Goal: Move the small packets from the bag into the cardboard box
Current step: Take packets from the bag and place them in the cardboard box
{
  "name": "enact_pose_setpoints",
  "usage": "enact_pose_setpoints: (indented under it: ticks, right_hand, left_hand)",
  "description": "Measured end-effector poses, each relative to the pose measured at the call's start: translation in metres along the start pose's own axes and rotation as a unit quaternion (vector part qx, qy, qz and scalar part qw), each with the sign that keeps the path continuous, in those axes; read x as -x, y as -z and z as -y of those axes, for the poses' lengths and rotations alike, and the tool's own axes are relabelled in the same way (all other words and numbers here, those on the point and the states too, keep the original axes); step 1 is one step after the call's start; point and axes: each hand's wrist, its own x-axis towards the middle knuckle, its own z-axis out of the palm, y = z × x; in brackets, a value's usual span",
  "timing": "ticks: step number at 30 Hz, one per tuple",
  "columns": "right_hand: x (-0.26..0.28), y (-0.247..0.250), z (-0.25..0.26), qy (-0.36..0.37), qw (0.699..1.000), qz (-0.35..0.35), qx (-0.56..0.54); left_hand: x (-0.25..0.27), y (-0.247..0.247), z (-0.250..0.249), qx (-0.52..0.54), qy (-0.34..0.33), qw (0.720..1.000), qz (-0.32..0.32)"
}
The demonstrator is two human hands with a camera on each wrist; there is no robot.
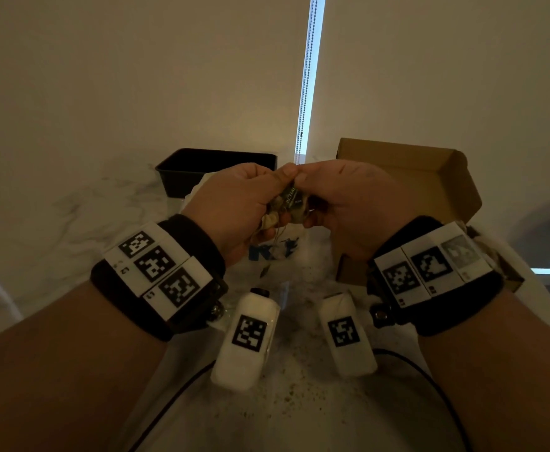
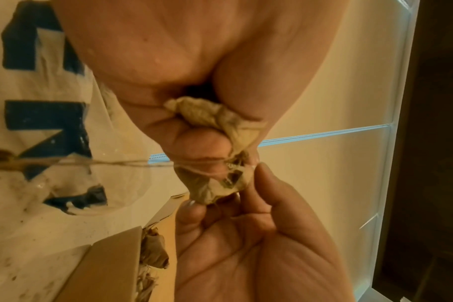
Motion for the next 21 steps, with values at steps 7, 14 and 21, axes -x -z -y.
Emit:
enact_pose_setpoints:
  ticks: [7, 14, 21]
  right_hand:
    - [0.0, 0.011, -0.002, -0.004, 0.997, -0.046, 0.056]
    - [0.002, 0.039, 0.015, -0.084, 0.984, -0.148, -0.045]
    - [0.032, 0.093, 0.022, -0.143, 0.964, -0.214, 0.063]
  left_hand:
    - [0.0, 0.001, -0.001, 0.013, 0.023, 1.0, 0.014]
    - [-0.003, 0.004, -0.001, 0.109, 0.119, 0.987, -0.005]
    - [-0.005, 0.002, 0.0, 0.147, 0.136, 0.978, 0.053]
